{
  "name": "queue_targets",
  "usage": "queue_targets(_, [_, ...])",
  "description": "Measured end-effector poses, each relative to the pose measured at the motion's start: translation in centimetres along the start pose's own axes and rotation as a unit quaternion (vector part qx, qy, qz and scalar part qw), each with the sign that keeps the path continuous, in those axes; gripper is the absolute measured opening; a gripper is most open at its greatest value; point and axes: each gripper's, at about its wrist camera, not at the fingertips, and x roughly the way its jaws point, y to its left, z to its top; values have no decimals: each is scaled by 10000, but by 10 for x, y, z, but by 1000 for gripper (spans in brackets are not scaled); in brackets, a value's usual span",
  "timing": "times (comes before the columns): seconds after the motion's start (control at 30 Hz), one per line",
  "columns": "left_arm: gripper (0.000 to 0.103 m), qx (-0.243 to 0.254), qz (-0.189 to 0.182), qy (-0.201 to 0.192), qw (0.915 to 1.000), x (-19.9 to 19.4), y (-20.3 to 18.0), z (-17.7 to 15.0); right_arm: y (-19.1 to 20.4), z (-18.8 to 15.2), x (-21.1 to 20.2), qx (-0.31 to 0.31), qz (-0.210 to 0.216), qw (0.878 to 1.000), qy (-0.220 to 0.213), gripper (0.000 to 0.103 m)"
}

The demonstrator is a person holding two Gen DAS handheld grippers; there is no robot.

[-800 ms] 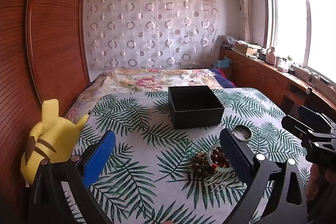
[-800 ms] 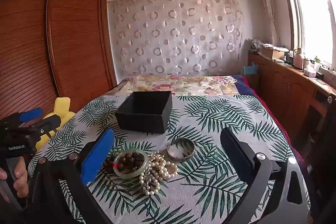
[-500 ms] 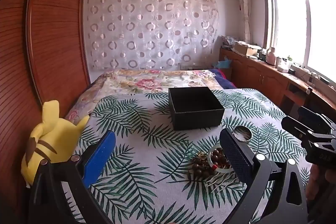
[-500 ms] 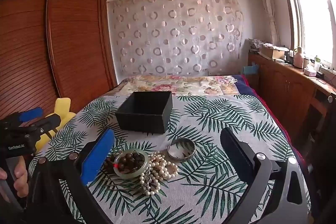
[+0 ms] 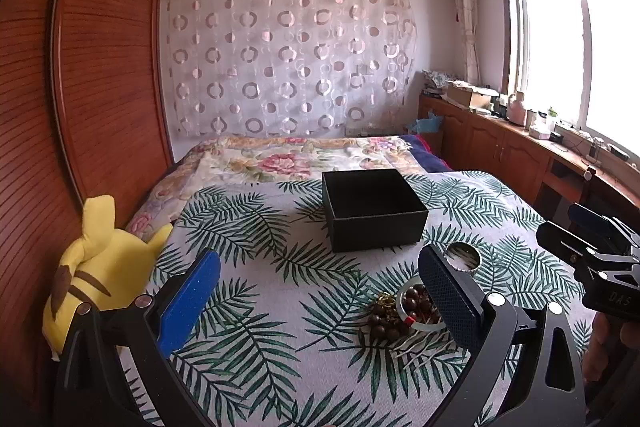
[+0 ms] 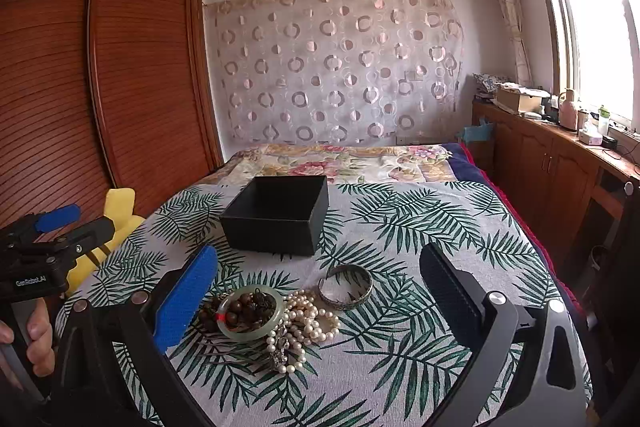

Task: Organize jewelry

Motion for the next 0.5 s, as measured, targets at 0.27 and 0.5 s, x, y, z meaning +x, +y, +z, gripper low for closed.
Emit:
queue_targets(0.27, [96,15,12,-19,10000,-1,-1,0,1,-1,1,5,7,10000,-1,101])
queue_targets(0.5, [96,25,3,-38,10000,-5,-1,4,0,-1,0,13,4,10000,-5,101])
